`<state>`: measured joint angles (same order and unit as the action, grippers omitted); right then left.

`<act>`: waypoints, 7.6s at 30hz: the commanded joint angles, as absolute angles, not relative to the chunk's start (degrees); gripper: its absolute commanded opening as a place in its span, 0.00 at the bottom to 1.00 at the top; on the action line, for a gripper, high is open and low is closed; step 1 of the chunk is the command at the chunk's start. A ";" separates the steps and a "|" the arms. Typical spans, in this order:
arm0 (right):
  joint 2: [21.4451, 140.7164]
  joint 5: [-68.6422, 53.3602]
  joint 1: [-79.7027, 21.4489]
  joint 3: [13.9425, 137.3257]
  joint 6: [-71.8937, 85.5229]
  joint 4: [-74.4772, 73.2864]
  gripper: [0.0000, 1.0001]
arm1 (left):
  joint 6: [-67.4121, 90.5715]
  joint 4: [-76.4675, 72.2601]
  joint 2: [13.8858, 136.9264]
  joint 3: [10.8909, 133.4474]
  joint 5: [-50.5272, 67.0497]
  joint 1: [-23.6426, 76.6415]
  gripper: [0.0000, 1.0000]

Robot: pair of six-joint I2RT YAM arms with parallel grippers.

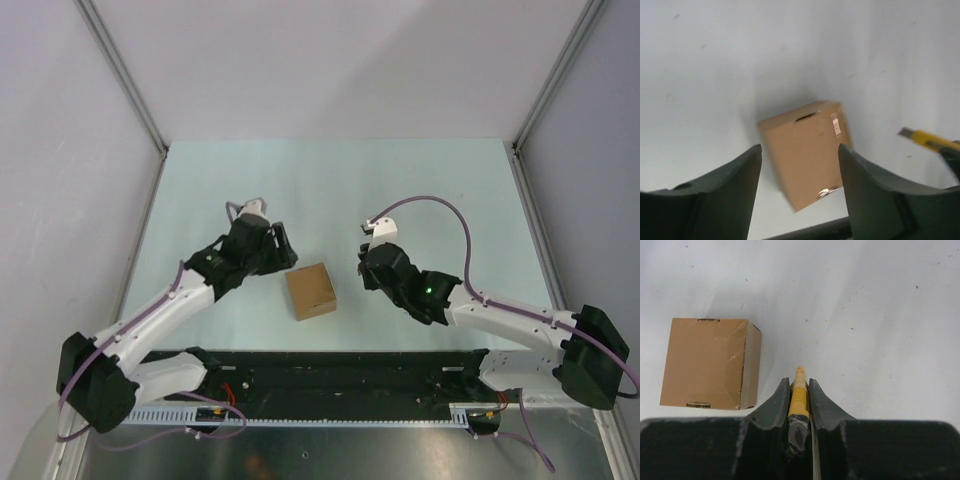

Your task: Unpack the express box

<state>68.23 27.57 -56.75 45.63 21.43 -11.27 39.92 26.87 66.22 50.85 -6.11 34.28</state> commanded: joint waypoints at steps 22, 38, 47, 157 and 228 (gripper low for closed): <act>69.09 28.39 -55.37 45.26 22.59 -8.44 0.00 | 32.01 18.73 81.11 46.58 -4.05 30.94 0.25; 65.76 30.24 -56.34 45.44 22.41 -10.02 0.00 | 22.25 12.57 95.17 59.67 8.27 31.29 0.26; 61.26 22.54 -56.60 47.37 17.32 -10.55 0.00 | 21.79 13.36 93.61 64.69 6.07 27.34 0.42; 72.69 22.67 -56.51 45.79 28.30 -10.46 0.00 | 38.41 15.05 88.16 41.23 23.81 20.83 0.19; 85.52 39.91 -78.40 55.11 5.01 -4.74 0.00 | 30.32 18.28 104.50 65.38 28.21 16.08 0.25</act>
<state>86.78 37.82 -78.06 54.00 3.05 -2.42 31.03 18.79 103.57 62.35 26.22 15.94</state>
